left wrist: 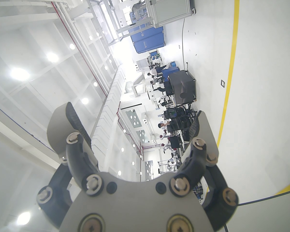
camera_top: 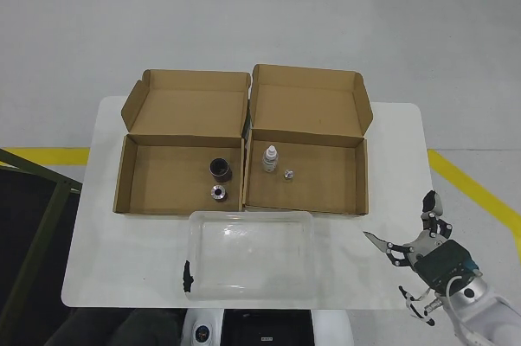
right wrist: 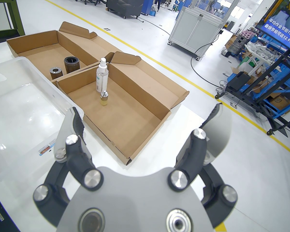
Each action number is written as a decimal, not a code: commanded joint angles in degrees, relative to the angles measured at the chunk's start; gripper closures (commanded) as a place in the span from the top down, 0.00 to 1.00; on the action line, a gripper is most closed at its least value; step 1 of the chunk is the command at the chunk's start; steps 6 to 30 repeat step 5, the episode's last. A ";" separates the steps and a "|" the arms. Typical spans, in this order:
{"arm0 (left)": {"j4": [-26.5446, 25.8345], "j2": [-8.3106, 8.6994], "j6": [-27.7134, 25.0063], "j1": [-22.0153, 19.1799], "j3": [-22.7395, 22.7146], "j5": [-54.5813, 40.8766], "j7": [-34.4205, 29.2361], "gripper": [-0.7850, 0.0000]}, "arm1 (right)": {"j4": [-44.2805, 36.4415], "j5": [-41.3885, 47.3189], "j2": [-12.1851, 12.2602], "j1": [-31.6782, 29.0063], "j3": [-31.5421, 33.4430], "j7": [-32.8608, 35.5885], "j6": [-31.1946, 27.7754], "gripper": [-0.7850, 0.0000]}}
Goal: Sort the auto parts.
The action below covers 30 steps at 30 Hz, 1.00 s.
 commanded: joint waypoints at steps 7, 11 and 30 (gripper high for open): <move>0.00 0.00 0.00 0.00 0.00 0.00 0.00 1.00 | 0.00 0.00 0.00 0.00 0.00 0.00 0.00 1.00; 0.00 0.00 0.00 0.00 0.00 0.00 0.00 1.00 | 0.00 0.00 0.00 0.00 0.00 0.00 0.00 1.00; 0.00 0.00 0.00 0.00 0.00 0.00 0.00 1.00 | 0.00 0.00 0.00 0.00 0.00 0.00 0.00 1.00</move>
